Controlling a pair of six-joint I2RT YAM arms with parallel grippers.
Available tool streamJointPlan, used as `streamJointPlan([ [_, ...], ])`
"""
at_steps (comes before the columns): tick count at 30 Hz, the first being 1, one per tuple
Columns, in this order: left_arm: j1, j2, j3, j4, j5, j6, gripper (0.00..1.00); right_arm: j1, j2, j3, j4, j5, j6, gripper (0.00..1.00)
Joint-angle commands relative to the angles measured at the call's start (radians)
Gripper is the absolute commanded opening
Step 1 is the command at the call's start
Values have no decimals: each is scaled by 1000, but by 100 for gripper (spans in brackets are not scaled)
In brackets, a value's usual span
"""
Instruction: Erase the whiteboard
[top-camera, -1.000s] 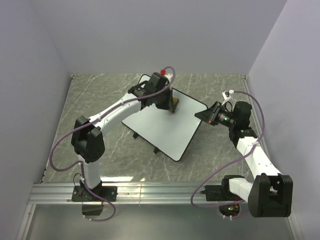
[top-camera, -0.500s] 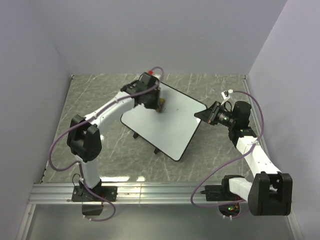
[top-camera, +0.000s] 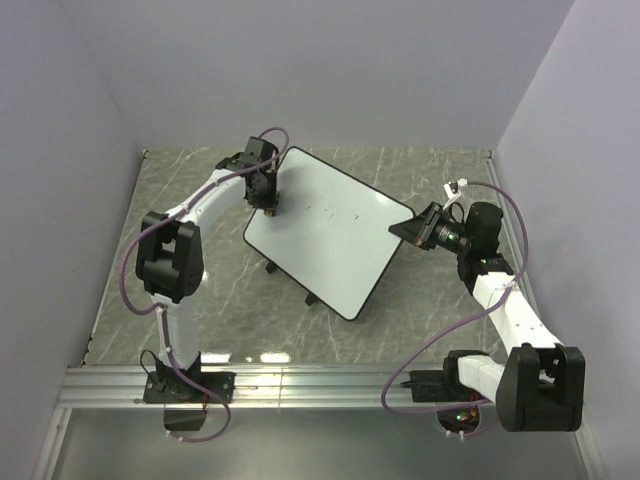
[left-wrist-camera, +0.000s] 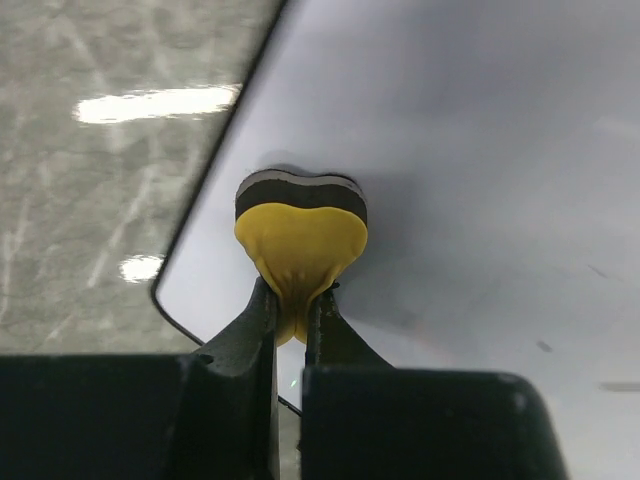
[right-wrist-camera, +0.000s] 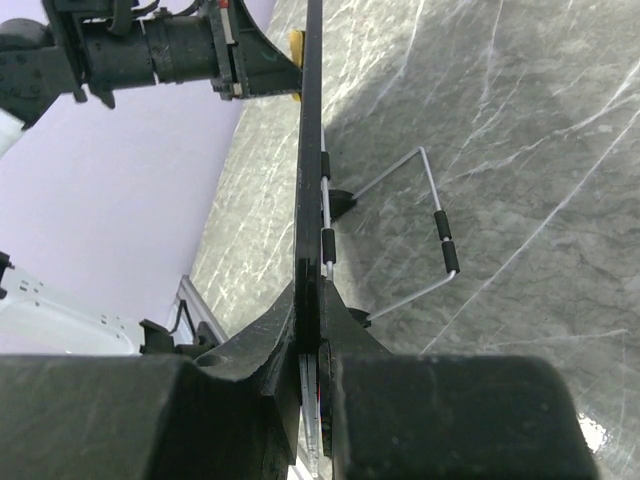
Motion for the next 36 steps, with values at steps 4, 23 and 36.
streamJointPlan([
  [4,-222,-32,89,-25,79,-12,0,7,11,43,21,6,-66,0],
  [23,-543,92,417,-106,201,-159,0,7,5,23,44,11,-55,0],
  [36,-491,174,488,-279,-138,-181,0,7,-25,11,32,11,-57,0],
])
